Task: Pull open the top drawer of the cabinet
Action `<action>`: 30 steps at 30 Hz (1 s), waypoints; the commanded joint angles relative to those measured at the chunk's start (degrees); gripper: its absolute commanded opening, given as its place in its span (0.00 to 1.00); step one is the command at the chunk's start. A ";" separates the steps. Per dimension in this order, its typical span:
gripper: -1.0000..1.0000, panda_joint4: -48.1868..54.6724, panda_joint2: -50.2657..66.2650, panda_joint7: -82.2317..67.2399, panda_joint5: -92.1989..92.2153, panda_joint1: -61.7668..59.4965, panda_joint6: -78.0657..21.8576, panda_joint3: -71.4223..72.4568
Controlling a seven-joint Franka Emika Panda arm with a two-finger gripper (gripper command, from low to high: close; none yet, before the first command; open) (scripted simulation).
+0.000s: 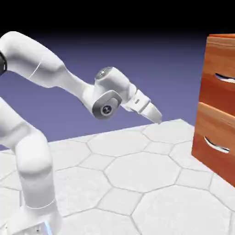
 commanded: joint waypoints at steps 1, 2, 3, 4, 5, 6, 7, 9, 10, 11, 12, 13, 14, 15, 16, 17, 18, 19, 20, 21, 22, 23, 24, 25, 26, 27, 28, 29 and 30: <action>0.50 1.17 1.32 0.33 -2.50 -0.95 -0.31 1.29; 0.50 2.35 2.63 0.65 -4.99 -1.89 -0.62 2.57; 0.50 3.52 3.94 0.97 -7.48 -2.84 -0.93 3.85; 0.50 4.69 5.26 1.30 -9.97 -3.79 -1.24 5.14; 0.50 5.86 6.57 1.62 -12.46 -4.73 -1.55 6.42; 0.50 7.03 7.88 1.95 -14.95 -5.68 -1.86 7.70; 0.50 8.20 9.20 2.27 -17.45 -6.63 -2.17 8.99; 0.50 10.55 11.82 2.92 -22.43 -8.52 -2.79 11.55; 0.50 11.72 13.14 3.25 -24.92 -9.47 -3.10 12.84; 0.50 12.89 14.45 3.57 -27.41 -10.41 -3.42 14.12; 0.50 14.06 15.76 3.90 -29.90 -11.36 -3.73 15.40; 0.50 15.24 17.08 4.22 -32.40 -12.31 -4.04 16.69; 0.50 16.41 18.39 4.55 -34.89 -13.25 -4.35 17.97; 0.50 17.58 19.71 4.87 -37.38 -14.20 -4.66 19.25; 0.50 18.75 21.02 5.19 -39.87 -15.15 -4.97 20.54; 0.50 19.92 22.33 5.52 -42.36 -16.09 -5.28 21.82; 0.50 21.10 23.65 5.84 -44.86 -17.04 -5.59 23.10; 0.50 22.27 24.96 6.17 -47.35 -17.99 -5.90 24.39; 0.50 23.44 26.27 6.49 -49.84 -18.93 -6.21 25.67; 0.50 24.61 27.59 6.82 -52.33 -19.88 -6.52 26.95; 0.50 25.78 28.90 7.14 -54.82 -20.83 -6.83 28.24; 0.50 26.96 30.21 7.47 -57.31 -21.77 -7.14 29.52; 0.50 28.13 31.53 7.79 -59.81 -22.72 -7.45 30.80; 0.50 29.30 32.84 8.12 -62.30 -23.67 -7.76 32.09; 0.50 30.47 34.16 8.44 -64.79 -24.61 -8.07 33.37; 0.50 31.64 35.47 8.77 -67.28 -25.56 -8.38 34.65; 0.50 32.82 36.78 9.09 -69.77 -26.51 -8.69 35.94; 0.50 33.99 38.10 9.41 -72.26 -27.45 -9.00 37.22; 0.50 35.16 39.41 9.74 -74.76 -28.40 -9.31 38.50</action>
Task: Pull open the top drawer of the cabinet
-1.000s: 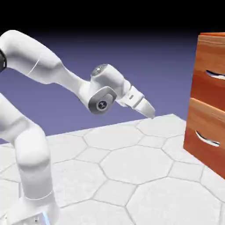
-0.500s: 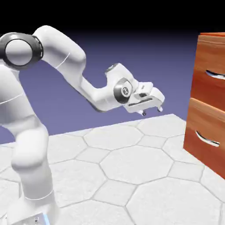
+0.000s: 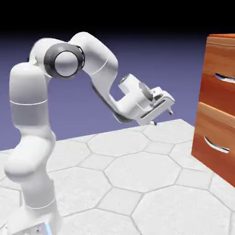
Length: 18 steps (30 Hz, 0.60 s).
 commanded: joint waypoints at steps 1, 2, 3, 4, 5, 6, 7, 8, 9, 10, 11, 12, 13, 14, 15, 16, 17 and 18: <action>0.50 1.17 1.32 0.33 -2.50 -0.95 -0.31 1.29; 0.50 2.35 2.63 0.65 -4.99 -1.89 -0.62 2.57; 0.50 3.52 3.94 0.97 -7.48 -2.84 -0.93 3.85; 0.50 4.69 5.26 1.30 -9.97 -3.79 -1.24 5.14; 0.50 5.86 6.57 1.62 -12.46 -4.73 -1.55 6.42; 0.50 7.03 7.88 1.95 -14.95 -5.68 -1.86 7.70; 0.50 8.20 9.20 2.27 -17.45 -6.63 -2.17 8.99; 0.50 9.38 10.51 2.60 -19.94 -7.57 -2.48 10.27; 0.50 10.55 11.82 2.92 -22.43 -8.52 -2.79 11.55; 0.50 11.72 13.14 3.25 -24.92 -9.47 -3.10 12.84; 0.50 12.89 14.45 3.57 -27.41 -10.41 -3.42 14.12; 0.50 14.06 15.76 3.90 -29.90 -11.36 -3.73 15.40; 0.50 15.24 17.08 4.22 -32.40 -12.31 -4.04 16.69; 0.50 16.41 18.39 4.55 -34.89 -13.25 -4.35 17.97; 0.50 17.58 19.71 4.87 -37.38 -14.20 -4.66 19.25; 0.50 18.75 21.02 5.19 -39.87 -15.15 -4.97 20.54; 0.50 19.92 22.33 5.52 -42.36 -16.09 -5.28 21.82; 0.50 21.10 23.65 5.84 -44.86 -17.04 -5.59 23.10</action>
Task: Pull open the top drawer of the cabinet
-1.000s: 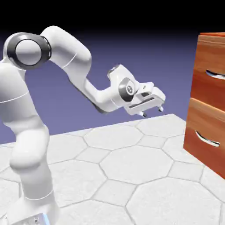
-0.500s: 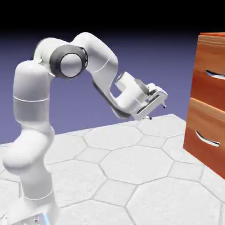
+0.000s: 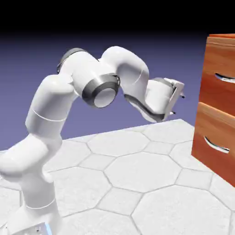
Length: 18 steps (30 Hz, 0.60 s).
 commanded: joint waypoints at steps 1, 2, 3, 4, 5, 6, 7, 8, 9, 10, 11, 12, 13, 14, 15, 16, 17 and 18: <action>0.50 1.17 1.32 0.33 -2.50 -0.95 -0.31 1.29; 0.50 2.35 2.63 0.65 -4.99 -1.89 -0.62 2.57; 0.50 3.52 3.94 0.97 -7.48 -2.84 -0.93 3.85; 0.50 4.69 5.26 1.30 -9.97 -3.79 -1.24 5.14; 0.50 5.86 6.57 1.62 -12.46 -4.73 -1.55 6.42; 0.50 7.03 7.88 1.95 -14.95 -5.68 -1.86 7.70; 0.50 8.20 9.20 2.27 -17.45 -6.63 -2.17 8.99; 0.50 9.38 10.51 2.60 -19.94 -7.57 -2.48 10.27; 0.50 10.55 11.82 2.92 -22.43 -8.52 -2.79 11.55; 0.50 11.72 13.14 3.25 -24.92 -9.47 -3.10 12.84; 0.50 12.89 14.45 3.57 -27.41 -10.41 -3.42 14.12; 0.50 14.06 15.76 3.90 -29.90 -11.36 -3.73 15.40; 0.50 14.54 16.30 4.03 -30.92 -11.75 -3.85 15.93; 0.50 14.54 16.30 4.03 -30.92 -11.75 -3.85 15.93; 0.50 16.62 17.18 2.90 -30.47 -10.21 -3.30 15.19; 0.50 18.69 18.07 1.76 -30.03 -8.66 -2.75 14.45; 0.50 20.77 18.95 0.63 -29.58 -7.12 -2.20 13.71; 0.50 22.85 19.83 -0.51 -29.13 -5.58 -1.65 12.98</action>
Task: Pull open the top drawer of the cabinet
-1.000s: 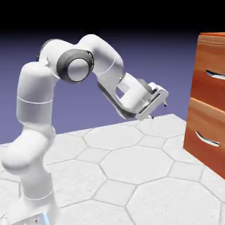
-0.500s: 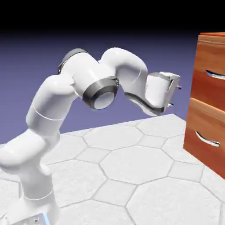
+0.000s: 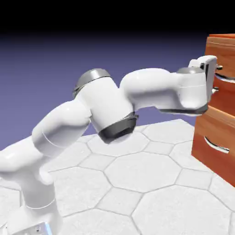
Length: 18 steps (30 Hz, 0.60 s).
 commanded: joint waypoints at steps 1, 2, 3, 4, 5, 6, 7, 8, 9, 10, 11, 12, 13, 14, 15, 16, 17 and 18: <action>0.50 2.08 0.88 -1.14 0.45 1.54 0.55 -0.74; 0.50 4.16 1.77 -2.27 0.89 3.09 1.10 -1.48; 0.50 6.23 2.65 -3.40 1.34 4.63 1.66 -2.21; 0.50 7.08 3.01 -3.87 1.52 5.26 1.88 -2.52; 0.00 7.08 3.01 -3.87 1.52 5.26 1.88 -2.52; 0.00 7.08 3.01 -3.87 1.52 5.26 1.88 -2.52; 0.00 5.01 2.26 -2.82 0.98 3.81 1.25 -1.81; 0.00 2.93 1.50 -1.79 0.45 2.34 0.63 -1.08; 0.00 0.86 0.73 -0.78 -0.02 0.83 0.02 -0.31; 0.00 -1.22 -0.03 0.19 -0.45 -0.72 -0.57 0.51; 0.00 -3.29 -0.79 1.16 -0.86 -2.30 -1.16 1.36; 0.00 -5.37 -1.55 2.10 -1.22 -3.92 -1.74 2.27; 0.00 -7.45 -2.30 3.02 -1.56 -5.59 -2.30 3.23; 0.00 -9.52 -3.05 3.92 -1.86 -7.31 -2.85 4.24; 0.00 -11.60 -3.79 4.80 -2.14 -9.09 -3.38 5.32; 0.00 -13.67 -4.51 5.66 -2.38 -10.92 -3.90 6.46; 0.00 -15.75 -5.21 6.49 -2.60 -12.81 -4.41 7.68; 0.00 -17.83 -5.88 7.29 -2.79 -14.76 -4.90 8.98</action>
